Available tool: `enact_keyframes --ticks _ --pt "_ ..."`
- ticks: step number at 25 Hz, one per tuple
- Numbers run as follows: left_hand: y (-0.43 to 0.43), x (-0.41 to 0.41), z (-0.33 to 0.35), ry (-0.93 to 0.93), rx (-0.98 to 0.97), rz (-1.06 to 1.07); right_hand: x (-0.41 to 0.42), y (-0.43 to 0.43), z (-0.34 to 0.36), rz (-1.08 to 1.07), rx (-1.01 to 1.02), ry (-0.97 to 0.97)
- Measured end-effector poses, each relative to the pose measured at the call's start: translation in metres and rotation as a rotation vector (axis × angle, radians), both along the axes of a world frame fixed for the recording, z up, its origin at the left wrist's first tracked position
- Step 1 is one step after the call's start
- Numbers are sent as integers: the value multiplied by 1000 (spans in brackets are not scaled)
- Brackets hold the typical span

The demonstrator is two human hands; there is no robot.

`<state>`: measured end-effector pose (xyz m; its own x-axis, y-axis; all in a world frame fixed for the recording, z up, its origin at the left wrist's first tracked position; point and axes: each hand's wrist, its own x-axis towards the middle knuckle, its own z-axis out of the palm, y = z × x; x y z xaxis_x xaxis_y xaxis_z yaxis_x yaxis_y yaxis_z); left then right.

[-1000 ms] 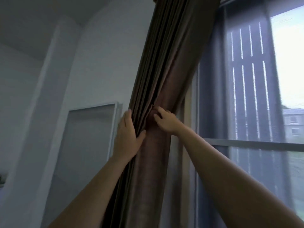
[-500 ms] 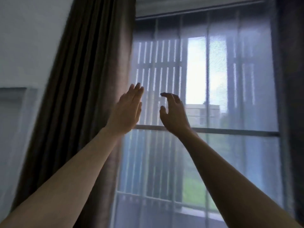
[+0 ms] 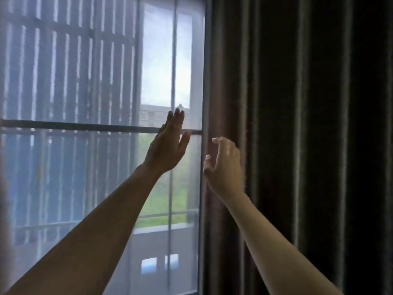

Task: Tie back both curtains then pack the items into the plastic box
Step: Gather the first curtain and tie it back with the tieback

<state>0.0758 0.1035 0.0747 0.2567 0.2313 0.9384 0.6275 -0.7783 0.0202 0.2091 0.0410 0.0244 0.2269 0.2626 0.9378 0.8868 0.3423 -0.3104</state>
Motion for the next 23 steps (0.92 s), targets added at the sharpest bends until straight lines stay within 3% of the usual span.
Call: enact_keyframes --ticks 5,8,11,15,17,19,23 --pt "16 110 -9 24 11 -173 70 10 -48 -140 -78 133" --pt "39 159 -11 52 13 -154 98 23 -68 -45 -191 189" --pt "58 213 -4 102 -28 -246 135 39 -70 -31 -173 271" --pt "67 285 8 147 7 -353 196 58 -74 -474 -28 263" --pt "73 317 13 139 1 -401 222 65 -76 -562 -52 331" --pt "81 349 18 126 5 -461 249 72 -74 -510 -106 428" --pt "91 405 31 121 -4 -561 302 77 -65 -411 -18 489"
